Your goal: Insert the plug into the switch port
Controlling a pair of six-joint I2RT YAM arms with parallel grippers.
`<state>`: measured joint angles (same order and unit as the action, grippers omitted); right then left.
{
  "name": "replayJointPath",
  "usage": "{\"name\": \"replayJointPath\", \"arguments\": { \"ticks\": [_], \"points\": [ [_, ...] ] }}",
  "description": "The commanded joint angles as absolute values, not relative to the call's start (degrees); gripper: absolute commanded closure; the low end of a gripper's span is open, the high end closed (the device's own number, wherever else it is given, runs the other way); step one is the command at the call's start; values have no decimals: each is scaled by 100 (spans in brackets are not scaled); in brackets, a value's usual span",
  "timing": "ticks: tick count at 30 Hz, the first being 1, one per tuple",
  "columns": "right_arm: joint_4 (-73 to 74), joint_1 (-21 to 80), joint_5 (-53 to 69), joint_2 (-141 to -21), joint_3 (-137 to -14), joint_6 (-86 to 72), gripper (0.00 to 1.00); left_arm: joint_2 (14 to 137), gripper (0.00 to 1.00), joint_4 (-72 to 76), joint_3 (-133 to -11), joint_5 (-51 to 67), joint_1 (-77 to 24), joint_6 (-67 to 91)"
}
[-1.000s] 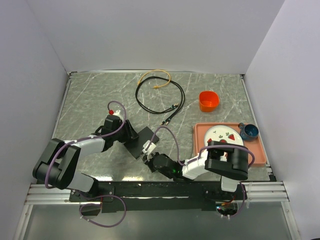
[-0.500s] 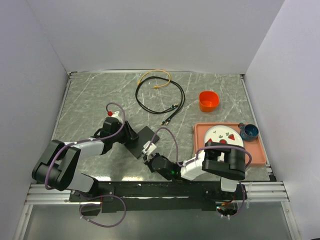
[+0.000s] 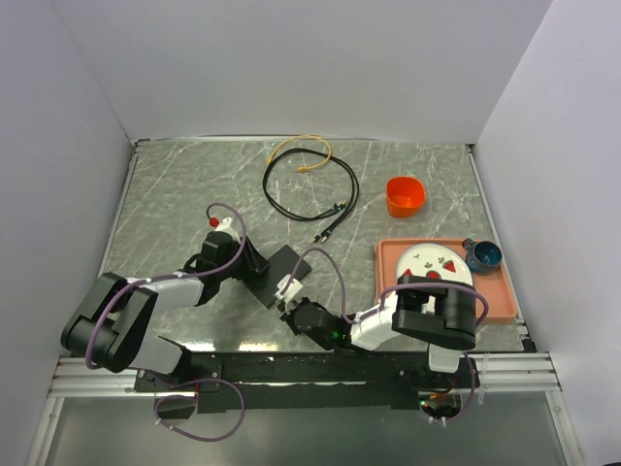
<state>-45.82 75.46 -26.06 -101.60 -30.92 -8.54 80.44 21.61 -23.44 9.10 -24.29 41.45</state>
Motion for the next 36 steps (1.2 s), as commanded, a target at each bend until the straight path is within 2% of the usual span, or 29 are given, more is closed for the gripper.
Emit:
{"name": "replayJointPath", "arguments": {
  "ticks": [1, 7, 22, 24, 31, 36],
  "points": [
    [-5169, 7207, -2927, -10055, -3612, -940, 100, 8103, 62, 1556, -2118, 1986, -2970, 4684],
    [-4896, 6944, -2795, -9905, -3718, -1230, 100, 8165, 69, 1714, -1995, 2021, -3155, 4816],
    [-4158, 6671, -3181, -9571, -3850, -1547, 100, 8508, 72, 1758, -1863, 1618, -3630, 4992],
    [-4105, 6671, -3173, -9501, -3780, -1599, 100, 8429, 69, 1644, -1872, 1434, -3630, 5001],
    [-4043, 6697, -3129, -9325, -3384, -1758, 100, 7621, 47, 827, -2494, 494, -3568, 4782],
    [-4052, 6715, -3190, -9255, -3234, -1828, 100, 6935, 37, 299, -2970, 18, -3332, 4501]
  ]
}}
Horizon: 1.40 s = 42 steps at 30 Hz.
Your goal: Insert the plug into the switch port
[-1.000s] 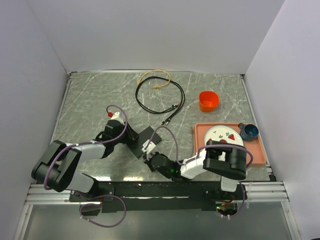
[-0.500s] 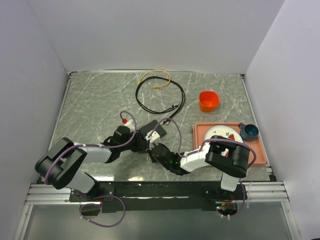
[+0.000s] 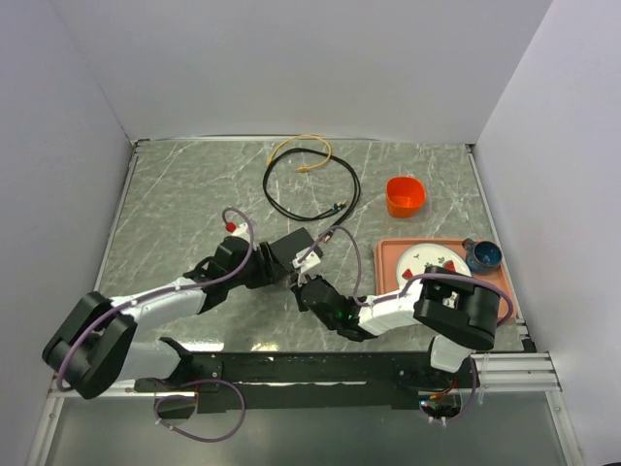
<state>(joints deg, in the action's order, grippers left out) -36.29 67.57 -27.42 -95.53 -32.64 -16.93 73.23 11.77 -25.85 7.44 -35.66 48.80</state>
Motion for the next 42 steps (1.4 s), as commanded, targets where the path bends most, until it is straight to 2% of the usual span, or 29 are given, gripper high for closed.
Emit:
{"name": "replayJointPath", "arguments": {
  "ticks": [1, 10, 17, 21, 32, 38, 42],
  "points": [
    [-4043, 6715, -3182, -9272, -3243, -1811, 100, 6917, 36, 273, -3084, 18, -3244, 4439],
    [-3999, 6724, -3068, -9281, -3270, -1837, 100, 7426, 38, 615, -3682, 97, -2602, 3885],
    [-3903, 6732, -2892, -9229, -3208, -1925, 100, 9005, 44, 633, -4859, 281, -2523, 2937],
    [-3788, 6724, -2918, -9106, -3112, -2030, 100, 9702, 45, 659, -5264, 928, -2409, 2742],
    [-3578, 6732, -2909, -8903, -2874, -2083, 100, 10064, 48, 1642, -4536, 2432, -2355, 3058],
    [-3165, 6750, -2839, -8640, -2716, -2293, 100, 9975, 49, 1758, -4131, 2865, -2355, 3050],
    [-2892, 6785, -2821, -8403, -2602, -2355, 100, 9967, 50, 1635, -4025, 2734, -2355, 3059]
  ]
}}
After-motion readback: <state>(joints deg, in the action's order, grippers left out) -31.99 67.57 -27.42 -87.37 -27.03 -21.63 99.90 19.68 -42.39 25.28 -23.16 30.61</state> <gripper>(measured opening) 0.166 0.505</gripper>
